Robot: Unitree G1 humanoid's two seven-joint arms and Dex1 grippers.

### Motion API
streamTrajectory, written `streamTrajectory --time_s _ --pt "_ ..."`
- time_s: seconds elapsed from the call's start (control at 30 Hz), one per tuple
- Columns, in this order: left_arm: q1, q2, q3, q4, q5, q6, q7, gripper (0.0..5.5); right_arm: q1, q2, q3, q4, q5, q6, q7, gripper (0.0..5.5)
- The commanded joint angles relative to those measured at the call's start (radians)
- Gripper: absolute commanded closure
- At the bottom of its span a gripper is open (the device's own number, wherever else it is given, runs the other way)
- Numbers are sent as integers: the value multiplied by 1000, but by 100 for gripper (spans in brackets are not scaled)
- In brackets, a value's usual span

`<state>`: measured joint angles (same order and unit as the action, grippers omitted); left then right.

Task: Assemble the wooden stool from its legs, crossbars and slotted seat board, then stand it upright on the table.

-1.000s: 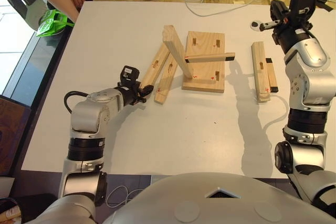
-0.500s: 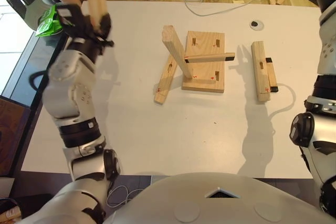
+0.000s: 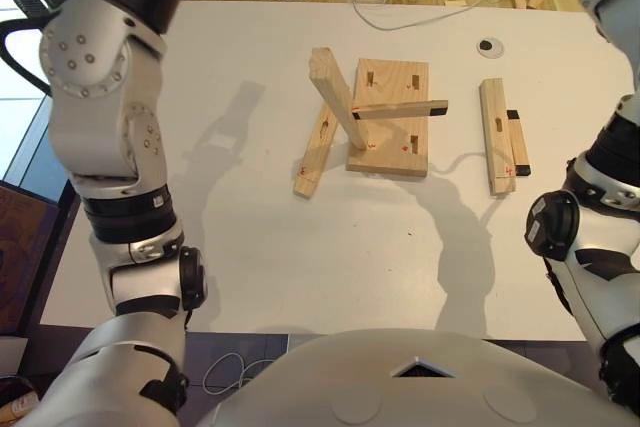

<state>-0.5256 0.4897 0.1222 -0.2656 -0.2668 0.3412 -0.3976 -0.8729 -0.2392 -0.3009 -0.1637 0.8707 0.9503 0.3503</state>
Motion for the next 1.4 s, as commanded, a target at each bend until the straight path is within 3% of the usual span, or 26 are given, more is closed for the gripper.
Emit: streamTrajectory --time_s 0.03,0.07,0.57,1.17,1.4 --pt "28 9 -40 -38 22 -59 -48 346 -28 15 -26 -20 86 42 -50 183" --pt "36 13 -50 -42 27 -75 -62 346 -31 12 -26 -18 102 47 -59 161" --pt "109 20 -176 -48 108 -268 -207 346 -103 3 -44 35 277 52 -149 160" --pt "101 58 -153 69 153 -400 -256 346 -30 -115 -68 76 430 98 -125 445" --pt "99 51 -163 48 159 -396 -262 346 -17 -74 -79 79 466 53 -187 447"
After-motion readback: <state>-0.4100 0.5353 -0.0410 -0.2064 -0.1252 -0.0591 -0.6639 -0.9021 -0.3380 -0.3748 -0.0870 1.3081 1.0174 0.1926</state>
